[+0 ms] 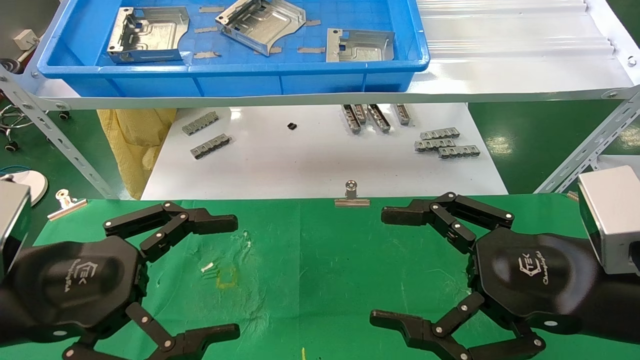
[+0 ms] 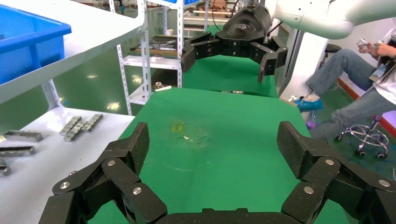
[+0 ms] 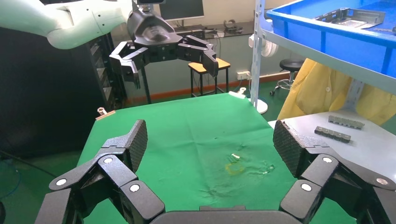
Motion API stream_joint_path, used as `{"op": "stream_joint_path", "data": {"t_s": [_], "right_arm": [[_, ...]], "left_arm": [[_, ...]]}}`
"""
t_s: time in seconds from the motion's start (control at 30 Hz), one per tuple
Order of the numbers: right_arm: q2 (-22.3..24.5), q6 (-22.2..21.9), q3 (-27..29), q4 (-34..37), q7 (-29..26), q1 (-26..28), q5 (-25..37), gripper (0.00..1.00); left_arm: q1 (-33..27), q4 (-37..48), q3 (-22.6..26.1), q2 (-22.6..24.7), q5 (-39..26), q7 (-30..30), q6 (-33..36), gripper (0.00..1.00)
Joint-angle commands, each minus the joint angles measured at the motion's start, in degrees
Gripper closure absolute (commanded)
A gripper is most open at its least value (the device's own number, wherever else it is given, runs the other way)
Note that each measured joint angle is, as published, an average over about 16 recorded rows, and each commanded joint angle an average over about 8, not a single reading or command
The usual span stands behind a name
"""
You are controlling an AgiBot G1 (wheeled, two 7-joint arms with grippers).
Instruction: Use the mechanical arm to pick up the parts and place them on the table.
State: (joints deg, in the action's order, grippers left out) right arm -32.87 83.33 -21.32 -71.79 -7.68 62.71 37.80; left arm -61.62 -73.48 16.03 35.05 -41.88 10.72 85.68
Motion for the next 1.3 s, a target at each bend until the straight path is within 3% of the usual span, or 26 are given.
{"op": "stream_joint_path", "data": {"t_s": [0.03,0.47,0.73,0.77,1.3], "right_arm": [[0.0,0.0,0.0,0.0,0.0,0.0,0.0,0.0],[0.0,0.0,0.0,0.0,0.0,0.0,0.0,0.0],[0.0,0.0,0.0,0.0,0.0,0.0,0.0,0.97],[0.0,0.0,0.0,0.0,0.0,0.0,0.0,1.0],[0.0,0.0,0.0,0.0,0.0,0.0,0.0,1.0]], "left_arm": [[0.0,0.0,0.0,0.0,0.0,0.0,0.0,0.0],[0.0,0.0,0.0,0.0,0.0,0.0,0.0,0.0],[0.0,0.0,0.0,0.0,0.0,0.0,0.0,0.0],[0.0,0.0,0.0,0.0,0.0,0.0,0.0,0.0],[0.0,0.0,0.0,0.0,0.0,0.0,0.0,0.0]]}}
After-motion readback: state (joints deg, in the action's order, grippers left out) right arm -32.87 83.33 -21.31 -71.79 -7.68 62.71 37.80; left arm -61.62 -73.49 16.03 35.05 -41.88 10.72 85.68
